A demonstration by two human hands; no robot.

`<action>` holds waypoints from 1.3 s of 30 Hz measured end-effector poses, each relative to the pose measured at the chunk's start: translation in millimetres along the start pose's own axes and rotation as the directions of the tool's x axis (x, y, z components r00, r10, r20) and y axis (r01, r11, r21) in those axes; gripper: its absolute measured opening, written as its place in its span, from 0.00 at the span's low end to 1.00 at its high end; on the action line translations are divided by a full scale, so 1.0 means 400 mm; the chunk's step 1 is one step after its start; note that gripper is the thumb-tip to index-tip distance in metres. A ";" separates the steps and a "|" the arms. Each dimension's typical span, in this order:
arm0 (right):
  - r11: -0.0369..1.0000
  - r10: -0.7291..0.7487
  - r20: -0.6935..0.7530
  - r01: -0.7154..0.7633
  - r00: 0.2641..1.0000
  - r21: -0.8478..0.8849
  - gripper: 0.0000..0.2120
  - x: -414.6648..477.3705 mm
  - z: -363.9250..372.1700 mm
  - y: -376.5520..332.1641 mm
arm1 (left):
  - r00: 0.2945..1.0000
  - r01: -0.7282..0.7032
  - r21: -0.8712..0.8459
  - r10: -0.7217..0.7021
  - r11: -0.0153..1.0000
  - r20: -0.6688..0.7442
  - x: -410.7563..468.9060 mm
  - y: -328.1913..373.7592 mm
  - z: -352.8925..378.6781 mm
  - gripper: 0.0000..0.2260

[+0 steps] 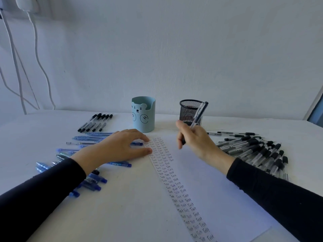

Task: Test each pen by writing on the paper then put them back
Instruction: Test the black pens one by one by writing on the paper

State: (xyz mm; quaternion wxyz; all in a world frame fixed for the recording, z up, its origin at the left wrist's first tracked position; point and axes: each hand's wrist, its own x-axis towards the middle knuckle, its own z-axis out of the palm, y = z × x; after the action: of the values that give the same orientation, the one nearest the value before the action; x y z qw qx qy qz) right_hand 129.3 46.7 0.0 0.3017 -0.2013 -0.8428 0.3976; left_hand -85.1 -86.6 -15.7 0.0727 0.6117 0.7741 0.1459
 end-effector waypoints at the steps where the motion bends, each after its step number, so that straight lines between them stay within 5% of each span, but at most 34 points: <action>1: 0.998 -0.027 -0.031 0.025 0.999 -0.061 0.32 0.004 -0.018 -0.008 | 1.000 0.001 0.001 -0.001 1.000 0.005 0.000 0.000 0.000 0.37; 6: 0.959 -0.085 0.053 0.096 0.995 -0.267 0.15 0.018 -0.087 -0.031 | 1.000 -0.013 0.045 0.013 0.999 -0.004 -0.003 0.007 -0.004 0.35; 9: 0.847 -0.123 0.150 0.183 0.981 -0.498 0.15 0.015 -0.100 -0.026 | 0.998 -0.028 0.068 0.032 0.997 -0.053 -0.005 0.002 -0.009 0.40; 16: 0.789 -0.250 0.294 0.370 0.922 -0.491 0.09 0.030 -0.081 0.025 | 0.996 0.052 0.086 -0.046 0.995 -0.074 -0.006 -0.022 -0.017 0.39; 22: 0.780 -0.260 0.319 0.393 0.911 -0.487 0.14 0.032 -0.057 0.052 | 0.997 0.078 0.104 -0.075 0.992 -0.033 -0.006 -0.015 -0.018 0.28; 27: 0.767 -0.231 0.382 0.409 0.895 -0.494 0.16 0.030 -0.041 0.078 | 0.997 0.081 0.101 -0.081 0.992 -0.004 -0.008 -0.014 -0.022 0.33; 31: 0.670 -0.060 0.460 0.378 0.886 -0.639 0.21 0.025 -0.036 0.082 | 0.998 0.066 0.096 -0.065 0.993 -0.019 -0.007 -0.017 -0.021 0.41; 35: 0.821 -0.019 0.335 0.206 0.942 -0.532 0.16 0.051 -0.098 0.066 | 0.999 0.038 0.096 -0.035 0.995 -0.039 -0.007 -0.024 -0.021 0.42; 39: 0.712 0.023 0.019 -0.003 1.000 -0.702 0.11 0.081 -0.209 0.118 | 0.940 -0.095 0.026 0.098 0.995 -0.328 0.010 0.025 -0.007 0.12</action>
State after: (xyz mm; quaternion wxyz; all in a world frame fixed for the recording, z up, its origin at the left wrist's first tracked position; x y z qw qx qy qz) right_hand 166.0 140.0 15.8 0.1890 -0.3013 -0.9331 0.0530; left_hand -77.6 -81.0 -9.8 -0.0676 0.6164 0.7451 0.2456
